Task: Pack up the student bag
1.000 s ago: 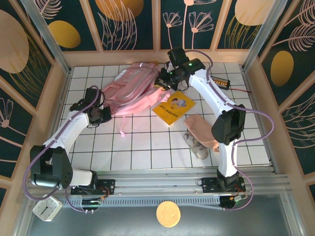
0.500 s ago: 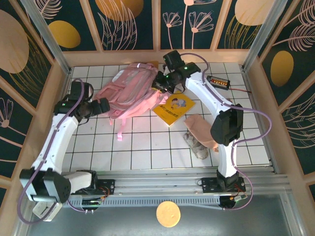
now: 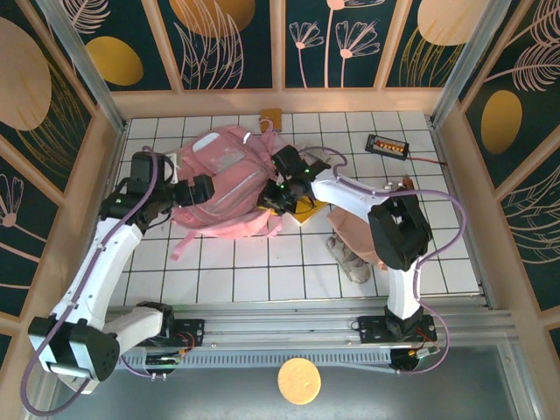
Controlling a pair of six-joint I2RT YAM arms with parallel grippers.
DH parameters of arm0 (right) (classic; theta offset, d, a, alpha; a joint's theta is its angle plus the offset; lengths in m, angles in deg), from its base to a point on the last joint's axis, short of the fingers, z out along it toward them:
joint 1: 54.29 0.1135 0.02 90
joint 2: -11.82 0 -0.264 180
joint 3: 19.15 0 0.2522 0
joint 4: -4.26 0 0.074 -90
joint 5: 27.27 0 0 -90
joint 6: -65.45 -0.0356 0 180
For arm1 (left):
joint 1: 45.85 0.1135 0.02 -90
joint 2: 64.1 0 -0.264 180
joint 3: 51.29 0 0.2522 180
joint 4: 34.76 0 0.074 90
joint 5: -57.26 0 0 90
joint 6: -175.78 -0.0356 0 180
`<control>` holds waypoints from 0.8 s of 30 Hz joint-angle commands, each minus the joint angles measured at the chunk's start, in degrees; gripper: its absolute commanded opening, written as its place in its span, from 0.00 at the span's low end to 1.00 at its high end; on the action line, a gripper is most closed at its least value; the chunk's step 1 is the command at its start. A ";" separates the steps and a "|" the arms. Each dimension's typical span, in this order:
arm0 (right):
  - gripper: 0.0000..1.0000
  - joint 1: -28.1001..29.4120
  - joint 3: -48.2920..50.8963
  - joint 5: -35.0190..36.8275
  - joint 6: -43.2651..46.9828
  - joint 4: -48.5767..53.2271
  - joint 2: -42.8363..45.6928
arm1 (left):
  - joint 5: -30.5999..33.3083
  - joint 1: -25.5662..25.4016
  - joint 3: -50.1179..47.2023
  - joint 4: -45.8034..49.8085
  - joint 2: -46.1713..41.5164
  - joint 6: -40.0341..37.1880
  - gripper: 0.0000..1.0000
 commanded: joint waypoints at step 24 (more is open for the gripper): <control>0.67 -25.20 14.18 0.98 6.71 2.57 15.25 | -18.67 -16.56 48.35 -9.23 56.91 -1.99 0.87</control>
